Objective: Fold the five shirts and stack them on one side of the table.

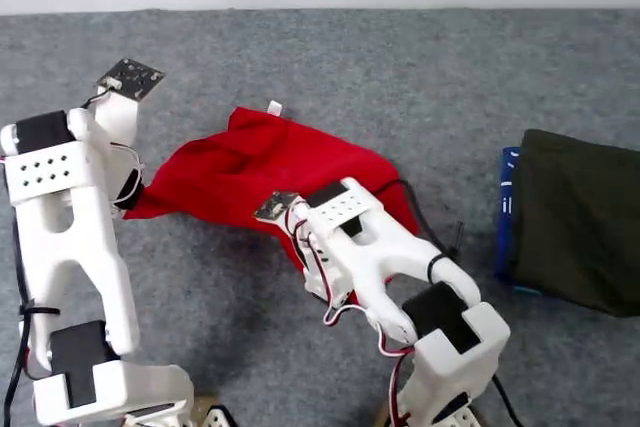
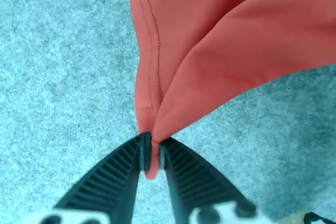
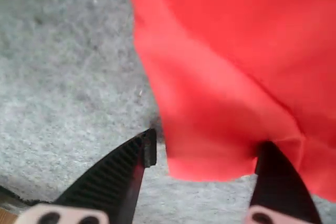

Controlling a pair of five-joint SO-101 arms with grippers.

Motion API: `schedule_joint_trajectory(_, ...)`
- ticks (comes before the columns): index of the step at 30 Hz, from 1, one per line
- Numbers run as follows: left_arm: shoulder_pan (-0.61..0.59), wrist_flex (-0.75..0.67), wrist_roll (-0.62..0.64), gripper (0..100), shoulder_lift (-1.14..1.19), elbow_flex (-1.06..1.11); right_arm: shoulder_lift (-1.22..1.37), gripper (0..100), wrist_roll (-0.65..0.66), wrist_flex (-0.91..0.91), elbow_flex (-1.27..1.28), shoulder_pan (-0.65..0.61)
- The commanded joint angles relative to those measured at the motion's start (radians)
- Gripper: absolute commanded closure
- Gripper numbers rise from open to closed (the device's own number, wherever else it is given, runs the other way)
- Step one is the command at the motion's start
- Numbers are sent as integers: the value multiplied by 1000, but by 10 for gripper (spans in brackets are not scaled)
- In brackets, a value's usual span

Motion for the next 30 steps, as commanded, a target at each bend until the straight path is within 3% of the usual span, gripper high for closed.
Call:
schedule_joint_trajectory(1,-5,-9,-8,987,-58,-5,44,841,0,-18,-6,-4)
schedule_joint_trajectory(5,-2,-9,-8,987,-58,-5,51,968,-2,-27,-6,-1)
schedule_joint_trajectory(9,0,-9,-6,987,-58,-5,35,988,0,-19,-14,39)
schedule_joint_trajectory(13,0,-8,20,987,-60,-10,-56,989,5,99,-91,114)
schedule_joint_trajectory(21,77,26,169,987,-187,-127,-361,989,123,367,-474,295)
schedule_joint_trajectory(26,167,-18,250,987,-285,-197,-455,989,129,383,-750,389)
schedule_joint_trajectory(30,170,-127,262,987,-351,-254,-479,989,130,384,-934,418)
